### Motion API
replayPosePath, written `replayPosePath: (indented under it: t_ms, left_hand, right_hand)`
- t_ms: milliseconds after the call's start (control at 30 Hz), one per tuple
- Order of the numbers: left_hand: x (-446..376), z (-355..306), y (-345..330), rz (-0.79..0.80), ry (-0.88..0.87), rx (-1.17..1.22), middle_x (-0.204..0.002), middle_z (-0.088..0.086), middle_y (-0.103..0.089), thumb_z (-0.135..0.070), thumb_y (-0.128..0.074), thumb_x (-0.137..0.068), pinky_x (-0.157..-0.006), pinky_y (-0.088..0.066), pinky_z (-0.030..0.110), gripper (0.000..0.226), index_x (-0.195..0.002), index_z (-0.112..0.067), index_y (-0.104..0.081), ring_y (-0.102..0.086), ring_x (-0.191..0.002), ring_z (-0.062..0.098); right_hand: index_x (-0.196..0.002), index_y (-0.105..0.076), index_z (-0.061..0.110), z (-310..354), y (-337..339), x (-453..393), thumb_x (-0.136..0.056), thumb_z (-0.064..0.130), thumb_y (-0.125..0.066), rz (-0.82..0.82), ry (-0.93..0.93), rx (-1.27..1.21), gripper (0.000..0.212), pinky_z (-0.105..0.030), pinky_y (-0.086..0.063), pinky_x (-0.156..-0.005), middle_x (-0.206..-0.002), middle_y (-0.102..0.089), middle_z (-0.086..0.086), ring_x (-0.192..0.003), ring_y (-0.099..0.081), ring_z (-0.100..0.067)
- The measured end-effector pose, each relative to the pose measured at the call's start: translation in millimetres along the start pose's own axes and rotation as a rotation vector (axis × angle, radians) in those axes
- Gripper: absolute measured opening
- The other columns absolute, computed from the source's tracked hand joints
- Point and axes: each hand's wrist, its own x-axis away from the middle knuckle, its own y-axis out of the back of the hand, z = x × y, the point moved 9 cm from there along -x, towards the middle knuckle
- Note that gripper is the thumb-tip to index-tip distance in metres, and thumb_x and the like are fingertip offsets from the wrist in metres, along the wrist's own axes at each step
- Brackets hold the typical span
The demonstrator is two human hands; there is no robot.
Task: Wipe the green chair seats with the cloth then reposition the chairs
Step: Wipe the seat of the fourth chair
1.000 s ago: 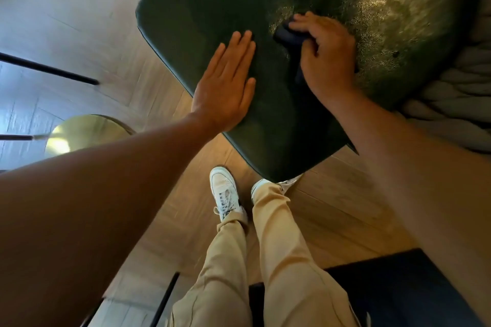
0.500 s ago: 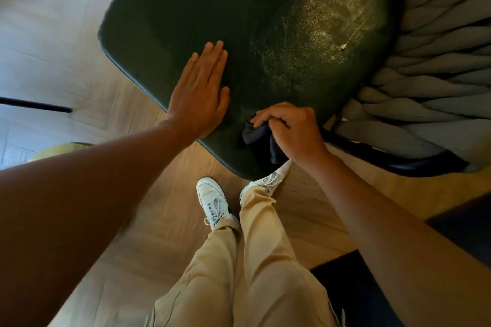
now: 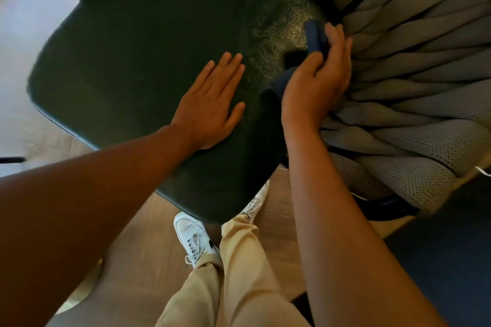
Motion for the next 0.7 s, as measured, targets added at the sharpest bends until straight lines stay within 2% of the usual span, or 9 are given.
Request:
replayPosePath:
  t_ms: [67,133,267,367,467,700]
  left_hand:
    - [-1.3,2.0,-5.1,0.010,0.003,-0.015,-0.170,0.012,-0.010,-0.046,-0.027,-0.106,-0.128,-0.003,0.041,0.070,-0.161,-0.005,-0.015,-0.003,-0.158,0.024]
    - [-2.0,3.0,-6.6,0.014,0.003,-0.016,-0.170,0.012,-0.009,-0.046,-0.026,-0.107,-0.129,-0.003,0.041,0.069,-0.161,-0.005,-0.014,-0.002,-0.158,0.024]
    - [-3.1,3.2,-6.7,0.015,-0.010,0.002,-0.170,0.011,-0.009,-0.045,-0.029,-0.107,-0.128,-0.002,0.039,0.069,-0.162,-0.006,-0.014,-0.003,-0.158,0.024]
    - [-3.1,5.1,-8.3,0.039,-0.003,0.015,-0.171,0.011,-0.007,-0.043,-0.030,-0.106,-0.128,0.000,0.039,0.069,-0.162,-0.006,-0.013,-0.002,-0.158,0.024]
    - [-2.2,4.0,-8.0,0.050,-0.016,0.029,-0.170,0.012,-0.008,-0.037,-0.030,-0.103,-0.128,-0.002,0.040,0.069,-0.162,-0.006,-0.013,-0.002,-0.158,0.025]
    - [18.6,1.2,4.8,0.052,-0.047,0.041,-0.170,0.013,-0.009,-0.032,-0.029,-0.103,-0.128,0.000,0.039,0.067,-0.162,-0.005,-0.014,-0.004,-0.158,0.026]
  right_hand:
    - [-0.152,-0.042,0.012,-17.7,-21.8,-6.0,-0.095,0.020,-0.044,0.086,-0.019,0.247,0.058,-0.046,-0.009,-0.125,-0.163,-0.031,-0.011,-0.154,-0.019,-0.028]
    - [-0.155,-0.037,0.010,-32.6,-37.3,-6.7,-0.095,0.020,-0.047,0.133,-0.014,0.362,0.062,-0.046,-0.009,-0.125,-0.165,-0.026,-0.012,-0.155,-0.015,-0.029]
    - [-0.135,-0.061,0.004,-39.5,-36.9,0.0,-0.089,0.003,-0.051,0.044,0.088,0.254,0.048,-0.045,-0.028,-0.118,-0.147,-0.054,-0.015,-0.143,-0.043,-0.034]
    - [-0.117,-0.073,0.006,-38.2,-32.5,20.4,-0.086,-0.005,-0.052,0.100,0.148,0.201,0.039,-0.041,-0.042,-0.112,-0.130,-0.068,-0.011,-0.129,-0.058,-0.029]
    - [-0.109,-0.077,0.008,-36.5,-24.2,49.5,-0.085,-0.005,-0.049,0.195,0.219,0.174,0.039,-0.042,-0.049,-0.105,-0.121,-0.073,-0.006,-0.121,-0.064,-0.025]
    - [-0.099,-0.079,0.007,-34.9,-5.2,98.0,-0.084,-0.002,-0.045,0.318,0.280,0.113,0.038,-0.044,-0.053,-0.100,-0.111,-0.076,-0.004,-0.113,-0.068,-0.021]
